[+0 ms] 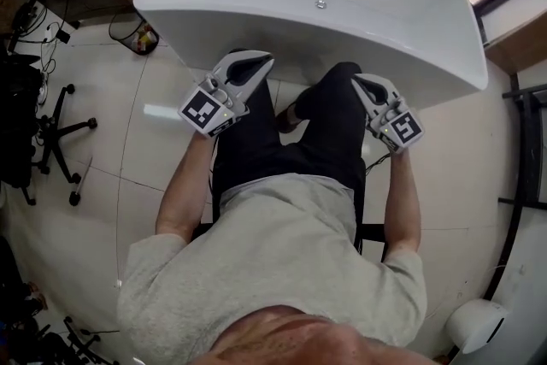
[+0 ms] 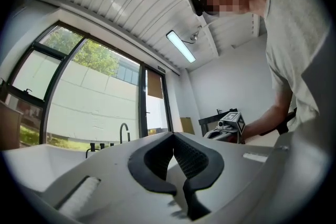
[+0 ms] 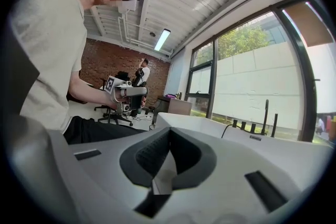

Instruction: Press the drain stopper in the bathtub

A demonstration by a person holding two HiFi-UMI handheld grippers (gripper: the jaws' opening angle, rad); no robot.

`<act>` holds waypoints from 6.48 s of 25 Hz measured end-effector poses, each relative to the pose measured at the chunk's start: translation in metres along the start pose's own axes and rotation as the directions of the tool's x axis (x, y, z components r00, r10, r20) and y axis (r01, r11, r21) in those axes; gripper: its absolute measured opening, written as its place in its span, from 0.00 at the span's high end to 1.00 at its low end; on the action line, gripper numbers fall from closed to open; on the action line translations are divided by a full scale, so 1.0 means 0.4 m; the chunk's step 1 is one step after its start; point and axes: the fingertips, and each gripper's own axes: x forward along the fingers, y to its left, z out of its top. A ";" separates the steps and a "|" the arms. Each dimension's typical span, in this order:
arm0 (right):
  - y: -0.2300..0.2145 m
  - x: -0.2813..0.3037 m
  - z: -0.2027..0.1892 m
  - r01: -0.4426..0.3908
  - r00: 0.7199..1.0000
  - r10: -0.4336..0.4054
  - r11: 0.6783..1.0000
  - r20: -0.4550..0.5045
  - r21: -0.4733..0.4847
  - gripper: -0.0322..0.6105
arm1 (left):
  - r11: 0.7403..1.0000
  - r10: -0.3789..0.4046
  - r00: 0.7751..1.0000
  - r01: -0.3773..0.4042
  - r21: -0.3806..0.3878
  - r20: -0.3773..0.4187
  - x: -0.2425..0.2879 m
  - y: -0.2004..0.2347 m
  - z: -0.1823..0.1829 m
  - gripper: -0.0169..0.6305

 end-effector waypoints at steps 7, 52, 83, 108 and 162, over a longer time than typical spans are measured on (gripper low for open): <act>-0.047 -0.061 -0.017 -0.083 0.996 0.083 0.997 0.038 -0.007 0.95 | 0.993 0.117 0.993 -0.117 0.010 -0.021 0.034 -0.057 -0.002 0.96; -1.142 0.861 -1.028 -0.107 0.586 0.049 0.994 -0.809 -0.017 0.95 | 0.886 0.346 0.928 -0.274 0.374 -0.138 0.617 0.569 -0.271 0.96; -1.102 0.969 -1.478 0.090 0.596 0.025 0.991 -0.802 0.098 0.94 | 0.916 0.293 0.915 -0.185 0.356 -0.277 0.618 0.566 -0.360 0.96; -1.179 0.877 -1.223 0.202 0.608 -0.060 0.976 -0.792 0.081 0.95 | 0.899 0.356 0.888 -0.241 0.366 -0.291 0.594 0.592 -0.405 0.96; 0.006 -0.280 0.720 0.075 0.899 0.132 0.893 0.418 -0.444 0.95 | 0.925 -0.002 0.980 -0.074 0.373 0.199 0.223 -0.272 0.557 0.96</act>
